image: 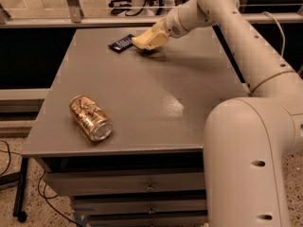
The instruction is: Move sponge near rxbar blueberry
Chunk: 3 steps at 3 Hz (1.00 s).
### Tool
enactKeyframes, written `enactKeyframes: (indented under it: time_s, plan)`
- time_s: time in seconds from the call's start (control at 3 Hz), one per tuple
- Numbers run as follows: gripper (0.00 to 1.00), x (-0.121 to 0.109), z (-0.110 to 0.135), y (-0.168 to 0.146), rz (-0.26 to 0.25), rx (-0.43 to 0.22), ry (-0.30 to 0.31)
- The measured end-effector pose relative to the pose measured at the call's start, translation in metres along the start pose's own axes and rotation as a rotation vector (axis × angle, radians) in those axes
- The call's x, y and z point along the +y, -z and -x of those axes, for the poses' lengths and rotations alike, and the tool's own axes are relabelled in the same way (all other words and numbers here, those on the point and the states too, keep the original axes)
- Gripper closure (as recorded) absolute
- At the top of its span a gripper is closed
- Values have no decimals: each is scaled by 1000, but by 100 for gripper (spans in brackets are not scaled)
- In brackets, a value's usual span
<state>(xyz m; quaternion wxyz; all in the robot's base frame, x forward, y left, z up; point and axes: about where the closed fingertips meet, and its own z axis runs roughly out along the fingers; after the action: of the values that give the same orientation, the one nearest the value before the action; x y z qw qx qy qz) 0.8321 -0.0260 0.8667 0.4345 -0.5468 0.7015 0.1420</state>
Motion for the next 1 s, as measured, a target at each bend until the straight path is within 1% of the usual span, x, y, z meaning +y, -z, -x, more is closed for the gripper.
enactKeyframes:
  time_s: [0.33,0.67,1.0]
  plan:
    - [14,2,6,-4,11,-18,-9]
    - [0,5,14,-3,25,-46,-23]
    - [0,7,20,7,45,-96,-71]
